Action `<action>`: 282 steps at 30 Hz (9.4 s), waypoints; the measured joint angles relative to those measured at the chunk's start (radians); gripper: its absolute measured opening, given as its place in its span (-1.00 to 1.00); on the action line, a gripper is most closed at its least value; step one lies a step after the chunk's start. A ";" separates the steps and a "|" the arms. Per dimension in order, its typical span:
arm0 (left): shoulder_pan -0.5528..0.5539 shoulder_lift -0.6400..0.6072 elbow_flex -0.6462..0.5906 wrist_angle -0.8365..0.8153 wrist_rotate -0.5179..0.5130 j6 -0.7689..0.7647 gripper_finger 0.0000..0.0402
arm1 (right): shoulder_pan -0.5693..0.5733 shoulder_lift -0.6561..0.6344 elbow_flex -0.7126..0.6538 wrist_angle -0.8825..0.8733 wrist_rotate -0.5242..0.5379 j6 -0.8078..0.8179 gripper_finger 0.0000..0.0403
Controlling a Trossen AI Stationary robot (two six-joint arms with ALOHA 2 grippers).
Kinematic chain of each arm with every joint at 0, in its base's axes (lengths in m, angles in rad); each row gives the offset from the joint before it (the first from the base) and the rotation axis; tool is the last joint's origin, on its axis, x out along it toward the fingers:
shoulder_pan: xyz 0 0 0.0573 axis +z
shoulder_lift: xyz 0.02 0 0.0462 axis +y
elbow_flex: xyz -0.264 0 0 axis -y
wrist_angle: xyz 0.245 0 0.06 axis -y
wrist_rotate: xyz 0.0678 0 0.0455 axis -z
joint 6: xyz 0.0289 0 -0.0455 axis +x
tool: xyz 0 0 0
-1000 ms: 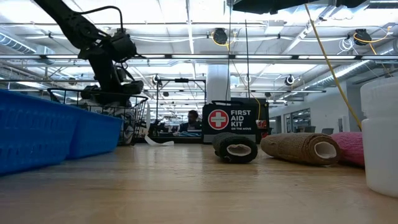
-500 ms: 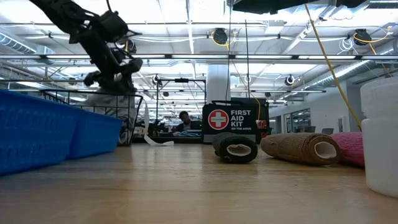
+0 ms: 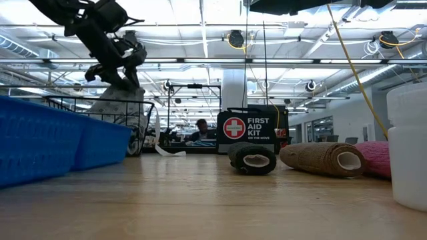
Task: Pick & Place Medicine items
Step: Put the the gray patient gown into the black basket, then put the bottom right white pill bottle into the top blue basket
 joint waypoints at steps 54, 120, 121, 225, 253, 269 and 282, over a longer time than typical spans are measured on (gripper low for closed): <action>-0.298 -0.715 -0.007 -0.191 0.405 0.048 0.51 | 0.229 -0.193 0.000 -0.472 -0.034 0.260 -0.42; -0.381 -0.778 -0.104 -0.186 0.372 0.106 0.53 | 1.328 0.423 -0.063 -1.048 -0.030 1.973 0.20; -0.381 -0.778 -0.104 -0.187 0.372 0.107 0.53 | 1.328 0.421 -0.078 -1.019 -0.015 1.978 0.19; -0.762 0.815 0.465 0.503 0.392 0.498 0.53 | 0.190 0.281 -0.179 -0.117 -0.241 0.600 -0.34; -0.760 0.563 0.420 0.315 0.215 0.472 -0.32 | 0.197 0.254 -0.180 -0.159 -0.307 0.705 0.08; -1.176 -0.020 -0.282 0.462 -0.396 0.074 -0.32 | 0.197 0.231 -0.177 -0.155 -0.291 0.621 0.04; -1.448 -0.004 -0.590 0.645 -0.726 -0.090 -0.32 | 0.192 0.231 -0.177 -0.115 -0.289 0.599 0.02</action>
